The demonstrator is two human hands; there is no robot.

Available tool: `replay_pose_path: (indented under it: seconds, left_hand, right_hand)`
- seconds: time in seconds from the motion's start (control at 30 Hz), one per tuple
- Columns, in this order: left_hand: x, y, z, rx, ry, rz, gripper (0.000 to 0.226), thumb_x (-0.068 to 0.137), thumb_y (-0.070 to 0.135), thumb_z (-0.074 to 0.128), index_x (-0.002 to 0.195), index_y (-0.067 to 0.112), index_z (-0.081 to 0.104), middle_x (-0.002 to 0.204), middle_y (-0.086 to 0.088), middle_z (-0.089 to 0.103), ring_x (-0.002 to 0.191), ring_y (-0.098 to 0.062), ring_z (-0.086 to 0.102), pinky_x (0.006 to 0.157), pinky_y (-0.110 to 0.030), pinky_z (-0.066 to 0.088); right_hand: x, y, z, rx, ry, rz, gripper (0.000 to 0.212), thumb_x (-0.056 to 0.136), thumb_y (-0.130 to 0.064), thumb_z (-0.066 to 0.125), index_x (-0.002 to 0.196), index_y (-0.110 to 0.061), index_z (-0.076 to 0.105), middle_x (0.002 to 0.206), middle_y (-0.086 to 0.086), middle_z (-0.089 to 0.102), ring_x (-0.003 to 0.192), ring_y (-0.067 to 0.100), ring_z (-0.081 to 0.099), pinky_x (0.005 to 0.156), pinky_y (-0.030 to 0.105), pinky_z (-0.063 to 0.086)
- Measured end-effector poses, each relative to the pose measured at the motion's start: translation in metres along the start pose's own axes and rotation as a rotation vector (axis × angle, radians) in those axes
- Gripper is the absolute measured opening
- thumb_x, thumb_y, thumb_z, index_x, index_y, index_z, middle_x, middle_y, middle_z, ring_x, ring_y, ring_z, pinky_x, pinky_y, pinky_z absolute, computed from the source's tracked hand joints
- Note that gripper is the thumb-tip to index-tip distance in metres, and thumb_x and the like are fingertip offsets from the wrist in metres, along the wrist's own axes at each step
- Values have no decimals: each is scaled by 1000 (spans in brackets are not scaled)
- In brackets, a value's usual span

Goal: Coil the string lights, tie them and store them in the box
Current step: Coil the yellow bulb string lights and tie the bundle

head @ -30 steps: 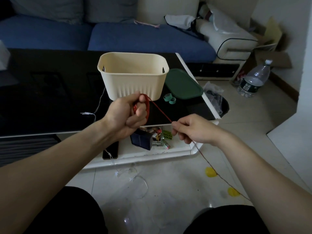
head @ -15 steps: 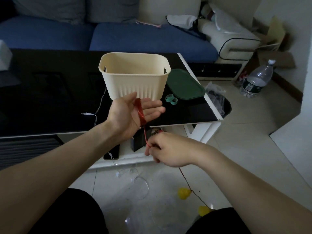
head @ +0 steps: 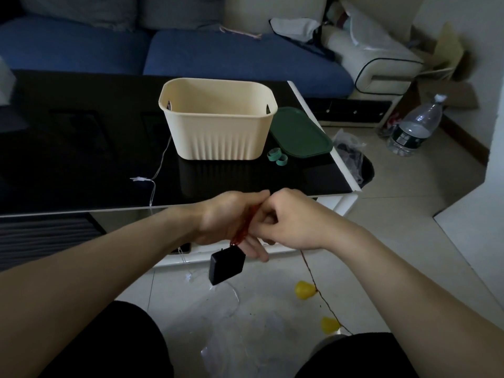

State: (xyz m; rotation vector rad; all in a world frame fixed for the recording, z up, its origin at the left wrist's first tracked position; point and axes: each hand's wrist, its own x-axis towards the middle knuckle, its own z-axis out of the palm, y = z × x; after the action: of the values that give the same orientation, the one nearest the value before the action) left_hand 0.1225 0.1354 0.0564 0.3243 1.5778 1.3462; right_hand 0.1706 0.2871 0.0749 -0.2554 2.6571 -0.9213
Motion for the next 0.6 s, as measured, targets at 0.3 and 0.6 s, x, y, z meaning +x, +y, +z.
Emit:
replay_pose_path:
  seconds: [0.3, 0.6]
  left_hand:
    - [0, 0, -9, 154, -124, -59, 60, 107, 37, 24, 119, -15, 52, 78, -19, 68, 29, -7, 29, 34, -20, 20]
    - [-7, 5, -11, -97, -155, 58, 41, 105, 26, 30, 110, -4, 59, 49, 2, 33, 29, -4, 23, 32, -16, 17]
  right_hand:
    - [-4, 13, -23, 94, 56, 40, 29, 69, -40, 89, 71, -17, 71, 53, -11, 62, 47, -2, 52, 46, 11, 36]
    - [-6, 44, -38, 186, 172, 105, 33, 82, -44, 76, 71, -14, 70, 47, -13, 50, 47, 3, 42, 52, 15, 36]
